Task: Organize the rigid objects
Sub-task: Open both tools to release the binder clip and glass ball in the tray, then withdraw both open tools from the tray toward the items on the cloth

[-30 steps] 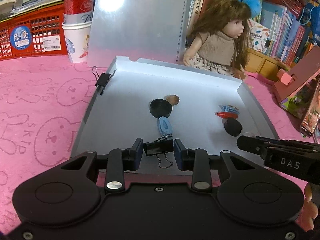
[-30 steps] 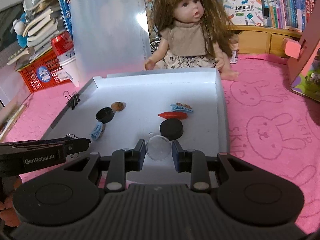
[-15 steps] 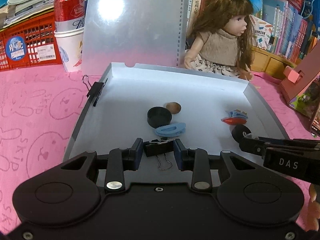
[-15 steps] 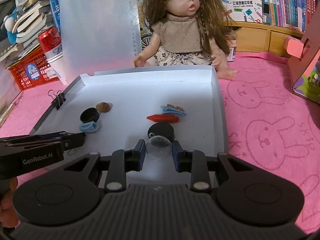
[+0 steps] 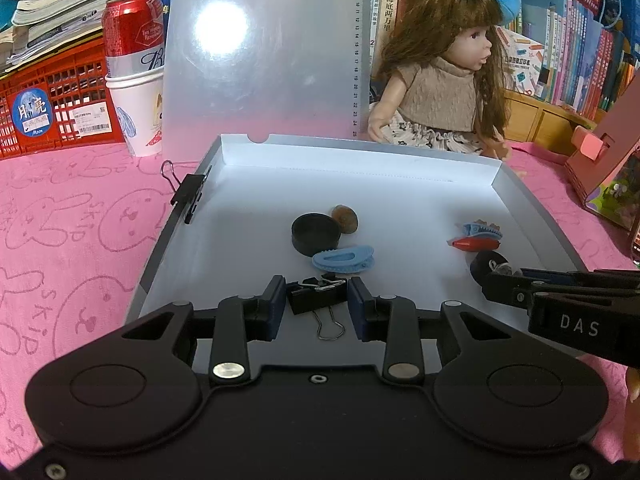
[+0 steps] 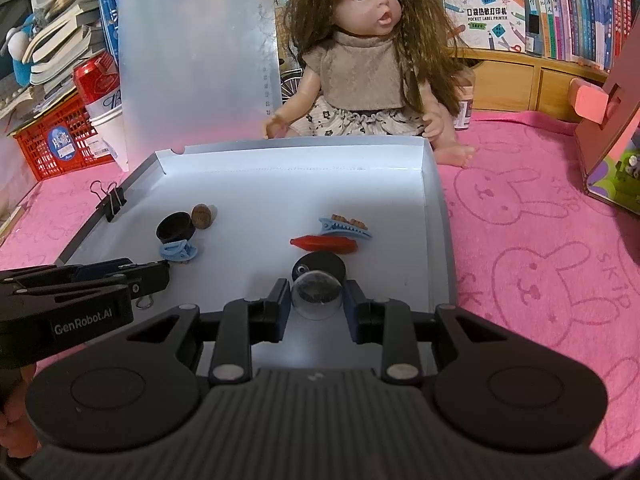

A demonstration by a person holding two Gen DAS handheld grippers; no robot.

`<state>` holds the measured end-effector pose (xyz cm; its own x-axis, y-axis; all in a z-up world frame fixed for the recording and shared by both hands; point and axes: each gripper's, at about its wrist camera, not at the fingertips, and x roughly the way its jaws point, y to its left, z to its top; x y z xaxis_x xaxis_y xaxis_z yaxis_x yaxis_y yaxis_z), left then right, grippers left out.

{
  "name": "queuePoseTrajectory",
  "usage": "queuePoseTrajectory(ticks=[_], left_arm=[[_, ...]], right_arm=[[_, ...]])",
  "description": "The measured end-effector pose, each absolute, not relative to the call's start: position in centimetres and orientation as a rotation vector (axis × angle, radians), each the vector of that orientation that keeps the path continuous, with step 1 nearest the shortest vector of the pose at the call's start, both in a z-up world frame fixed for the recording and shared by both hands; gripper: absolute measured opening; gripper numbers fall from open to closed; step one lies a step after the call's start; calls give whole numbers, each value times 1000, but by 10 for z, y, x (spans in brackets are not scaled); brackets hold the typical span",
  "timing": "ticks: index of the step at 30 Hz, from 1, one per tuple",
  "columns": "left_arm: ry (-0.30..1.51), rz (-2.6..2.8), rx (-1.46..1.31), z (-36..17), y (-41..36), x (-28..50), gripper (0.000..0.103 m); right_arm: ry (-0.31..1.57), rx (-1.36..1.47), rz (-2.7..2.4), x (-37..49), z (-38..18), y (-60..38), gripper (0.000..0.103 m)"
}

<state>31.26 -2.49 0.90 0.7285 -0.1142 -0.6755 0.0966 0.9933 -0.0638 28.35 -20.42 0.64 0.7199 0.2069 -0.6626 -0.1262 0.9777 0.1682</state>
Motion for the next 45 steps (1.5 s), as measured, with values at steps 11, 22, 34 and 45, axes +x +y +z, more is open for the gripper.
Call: queuePoseTrajectory(ticks=[11,22,34,45], left_arm=[[690,-123,15,29,-21,285,60],[640,-151,12,55,-11,232,77],[610,-201,10,67,-6,161,78],[599,-228,1,63,-3,114,79]], right_arm=[[663,97,201,259,25,-202,76],[583,29,206,212,47,-203,87],[490,-16,260,145,63,-201,91],[473,-34,289,108,59,-202,93]])
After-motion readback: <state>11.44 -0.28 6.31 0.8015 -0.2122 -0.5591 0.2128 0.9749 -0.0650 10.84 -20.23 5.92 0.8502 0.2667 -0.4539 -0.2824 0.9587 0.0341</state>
